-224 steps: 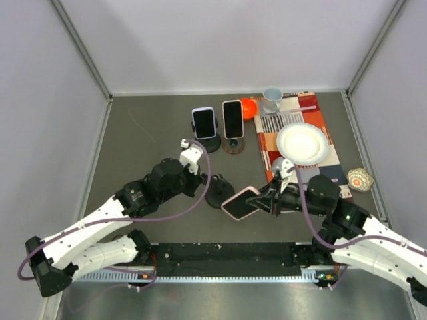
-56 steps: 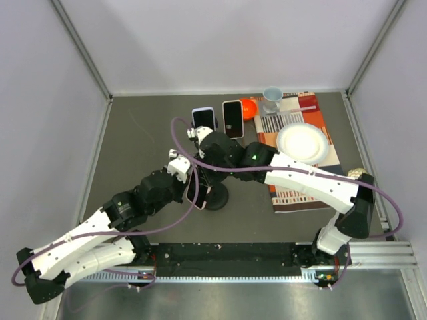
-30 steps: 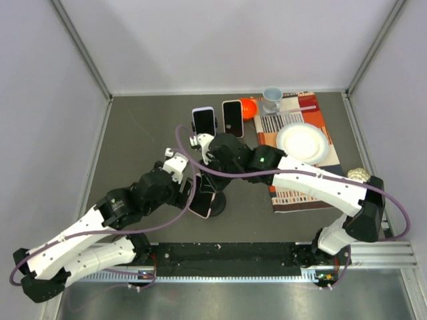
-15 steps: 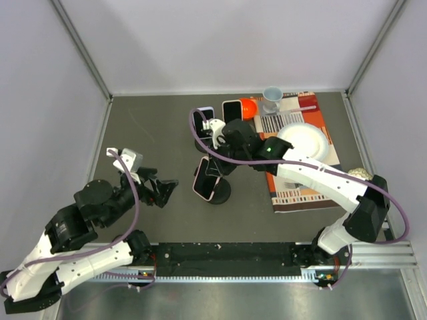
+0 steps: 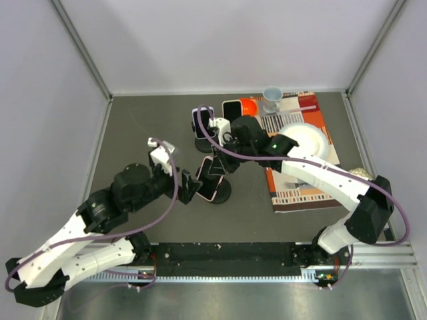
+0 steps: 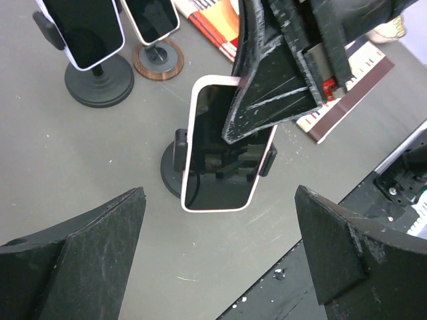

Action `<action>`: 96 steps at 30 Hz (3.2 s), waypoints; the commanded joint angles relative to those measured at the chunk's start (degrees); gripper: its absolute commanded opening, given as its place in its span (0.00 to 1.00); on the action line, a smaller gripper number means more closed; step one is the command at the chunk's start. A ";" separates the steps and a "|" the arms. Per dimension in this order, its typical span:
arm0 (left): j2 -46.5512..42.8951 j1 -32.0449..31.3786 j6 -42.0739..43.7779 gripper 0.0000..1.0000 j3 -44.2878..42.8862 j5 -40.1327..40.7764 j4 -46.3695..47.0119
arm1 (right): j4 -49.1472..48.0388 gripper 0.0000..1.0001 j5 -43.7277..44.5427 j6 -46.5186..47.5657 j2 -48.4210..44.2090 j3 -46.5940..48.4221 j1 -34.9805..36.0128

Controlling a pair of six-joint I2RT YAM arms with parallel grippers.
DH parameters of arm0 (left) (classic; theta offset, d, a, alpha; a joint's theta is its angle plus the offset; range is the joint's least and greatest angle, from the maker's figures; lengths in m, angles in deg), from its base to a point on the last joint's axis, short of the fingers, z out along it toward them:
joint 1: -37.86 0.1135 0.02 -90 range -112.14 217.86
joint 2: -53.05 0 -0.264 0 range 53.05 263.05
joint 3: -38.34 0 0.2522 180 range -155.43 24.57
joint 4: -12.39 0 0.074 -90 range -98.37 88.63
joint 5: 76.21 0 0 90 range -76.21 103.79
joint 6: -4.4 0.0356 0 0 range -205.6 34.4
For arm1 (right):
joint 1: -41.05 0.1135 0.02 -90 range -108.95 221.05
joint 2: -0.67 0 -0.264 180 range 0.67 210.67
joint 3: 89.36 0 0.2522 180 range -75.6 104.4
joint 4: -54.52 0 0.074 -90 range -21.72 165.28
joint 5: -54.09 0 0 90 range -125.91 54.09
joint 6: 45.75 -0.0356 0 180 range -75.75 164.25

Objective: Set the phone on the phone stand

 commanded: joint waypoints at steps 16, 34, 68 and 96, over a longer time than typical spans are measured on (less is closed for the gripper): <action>12.96 23.47 0.74 0.97 4.73 -42.23 15.02 | -1.68 0.73 -9.44 3.27 -10.59 -14.65 -8.14; 11.91 27.52 -1.54 0.87 9.31 -42.42 16.71 | -39.50 0.52 -9.63 -14.40 -19.04 -33.30 -8.14; 37.38 -2.63 -9.01 0.98 -21.18 14.89 -3.59 | -16.65 0.99 13.14 -12.20 -54.64 -46.31 -8.23; 38.61 -8.16 -23.25 0.98 -21.63 24.02 -5.35 | -19.29 0.99 10.15 -11.33 -51.39 -47.01 -8.06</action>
